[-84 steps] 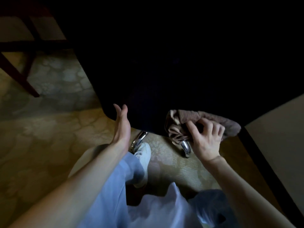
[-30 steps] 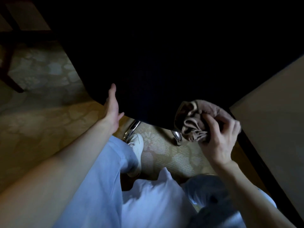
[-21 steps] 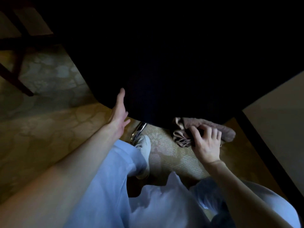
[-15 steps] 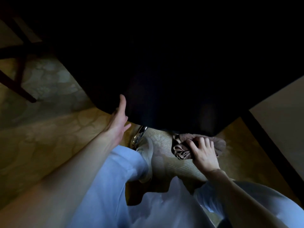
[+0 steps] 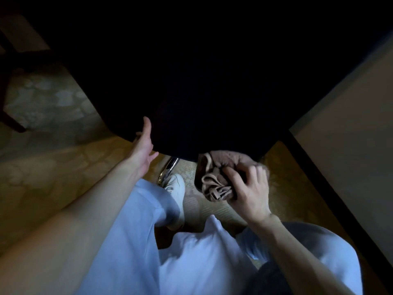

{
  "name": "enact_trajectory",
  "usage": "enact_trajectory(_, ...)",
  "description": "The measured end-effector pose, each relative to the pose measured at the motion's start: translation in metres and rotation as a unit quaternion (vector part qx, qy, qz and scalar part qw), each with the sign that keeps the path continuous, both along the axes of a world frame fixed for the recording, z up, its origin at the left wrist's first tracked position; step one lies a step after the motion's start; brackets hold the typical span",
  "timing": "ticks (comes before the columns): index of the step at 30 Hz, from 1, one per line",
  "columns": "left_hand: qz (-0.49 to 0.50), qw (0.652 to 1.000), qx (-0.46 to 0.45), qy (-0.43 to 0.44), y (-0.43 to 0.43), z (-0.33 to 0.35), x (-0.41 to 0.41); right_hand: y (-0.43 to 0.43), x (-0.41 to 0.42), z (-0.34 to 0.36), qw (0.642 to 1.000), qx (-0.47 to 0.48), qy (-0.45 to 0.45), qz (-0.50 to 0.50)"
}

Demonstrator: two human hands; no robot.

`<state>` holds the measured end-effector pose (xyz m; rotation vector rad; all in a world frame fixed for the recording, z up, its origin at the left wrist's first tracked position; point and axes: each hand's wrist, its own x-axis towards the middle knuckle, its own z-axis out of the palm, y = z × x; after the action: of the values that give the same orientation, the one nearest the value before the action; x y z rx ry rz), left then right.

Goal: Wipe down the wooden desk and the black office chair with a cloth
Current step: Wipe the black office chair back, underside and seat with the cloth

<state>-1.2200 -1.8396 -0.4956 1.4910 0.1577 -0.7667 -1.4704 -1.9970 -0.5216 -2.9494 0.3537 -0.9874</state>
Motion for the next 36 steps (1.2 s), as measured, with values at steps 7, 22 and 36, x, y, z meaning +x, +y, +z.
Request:
enact_trajectory(7, 0.008, 0.999, -0.036, 0.018, 0.007, -0.001, 0.002, 0.005, 0.059, 0.005, 0.994, -0.080, 0.052, -0.054)
enact_trajectory(22, 0.031, 0.998, -0.034, 0.050, 0.009, -0.003, 0.002, -0.008, 0.058, -0.095, 0.912, 0.084, 0.386, -0.116)
enact_trajectory(36, 0.213, 0.974, 0.031, -0.075, 0.061, 0.020, 0.051, 0.020, 0.077, 0.060, 0.990, -0.086, -0.108, 0.012)
